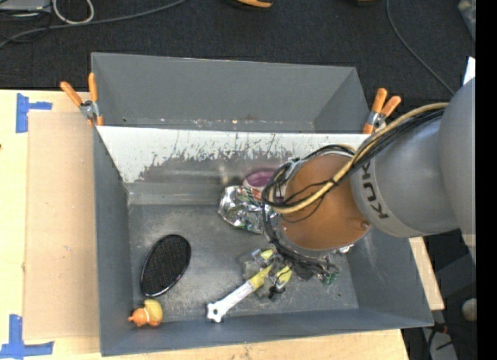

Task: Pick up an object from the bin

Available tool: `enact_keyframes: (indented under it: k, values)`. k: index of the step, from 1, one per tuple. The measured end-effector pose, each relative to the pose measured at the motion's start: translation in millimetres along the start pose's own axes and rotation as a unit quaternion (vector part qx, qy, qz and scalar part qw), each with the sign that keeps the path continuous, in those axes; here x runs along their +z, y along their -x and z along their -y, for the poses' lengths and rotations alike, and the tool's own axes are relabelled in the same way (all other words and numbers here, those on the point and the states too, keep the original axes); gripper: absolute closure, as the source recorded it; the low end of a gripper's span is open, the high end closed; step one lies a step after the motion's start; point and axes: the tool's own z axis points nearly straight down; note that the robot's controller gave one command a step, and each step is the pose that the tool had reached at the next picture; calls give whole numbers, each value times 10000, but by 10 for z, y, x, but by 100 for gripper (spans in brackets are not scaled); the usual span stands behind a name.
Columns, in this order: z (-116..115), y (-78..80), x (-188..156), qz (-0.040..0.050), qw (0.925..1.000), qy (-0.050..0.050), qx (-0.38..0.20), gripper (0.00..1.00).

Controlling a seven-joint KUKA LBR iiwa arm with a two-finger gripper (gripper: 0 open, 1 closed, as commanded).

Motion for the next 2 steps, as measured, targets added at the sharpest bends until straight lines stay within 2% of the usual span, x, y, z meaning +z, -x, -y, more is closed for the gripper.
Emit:
enact_keyframes:
  k: [1,2]
  values:
    - [-1,0,-3,0,10000,0,-4,100]
    - [-18,-7,-264,-15,10000,10,-6,100]
